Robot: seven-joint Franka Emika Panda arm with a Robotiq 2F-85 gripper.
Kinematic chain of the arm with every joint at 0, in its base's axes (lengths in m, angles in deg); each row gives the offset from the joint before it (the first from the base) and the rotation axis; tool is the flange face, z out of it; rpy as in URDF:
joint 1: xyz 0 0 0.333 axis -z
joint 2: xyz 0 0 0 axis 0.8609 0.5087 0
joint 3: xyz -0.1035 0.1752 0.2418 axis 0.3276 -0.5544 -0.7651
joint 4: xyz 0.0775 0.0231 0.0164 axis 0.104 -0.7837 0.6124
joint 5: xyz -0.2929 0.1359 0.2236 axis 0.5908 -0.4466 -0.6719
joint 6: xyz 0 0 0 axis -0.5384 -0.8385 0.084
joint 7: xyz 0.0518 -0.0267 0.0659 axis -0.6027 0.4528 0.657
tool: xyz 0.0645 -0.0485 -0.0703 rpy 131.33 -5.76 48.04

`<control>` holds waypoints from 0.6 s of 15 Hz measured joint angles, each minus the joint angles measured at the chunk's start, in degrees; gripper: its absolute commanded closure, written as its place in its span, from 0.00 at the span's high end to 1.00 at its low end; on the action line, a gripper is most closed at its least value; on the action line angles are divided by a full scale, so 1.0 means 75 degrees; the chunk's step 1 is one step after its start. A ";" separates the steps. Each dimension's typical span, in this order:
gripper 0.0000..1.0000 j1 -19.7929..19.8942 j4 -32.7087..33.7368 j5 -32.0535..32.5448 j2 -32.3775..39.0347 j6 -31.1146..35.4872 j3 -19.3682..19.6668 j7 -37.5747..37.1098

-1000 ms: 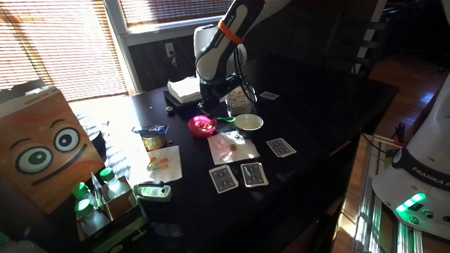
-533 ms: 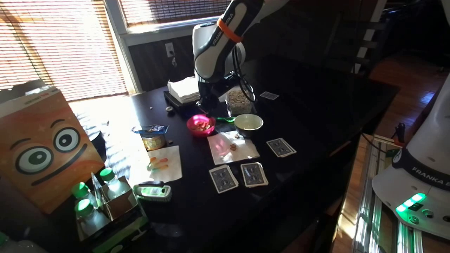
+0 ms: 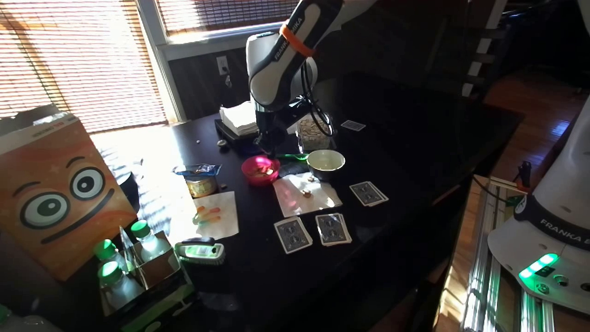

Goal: Use the green spoon to place some contents from the pink bowl into the black and white bowl.

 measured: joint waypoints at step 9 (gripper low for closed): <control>0.82 -0.0029 0.0021 -0.0019 0.0036 0.0235 0.0039 -0.0279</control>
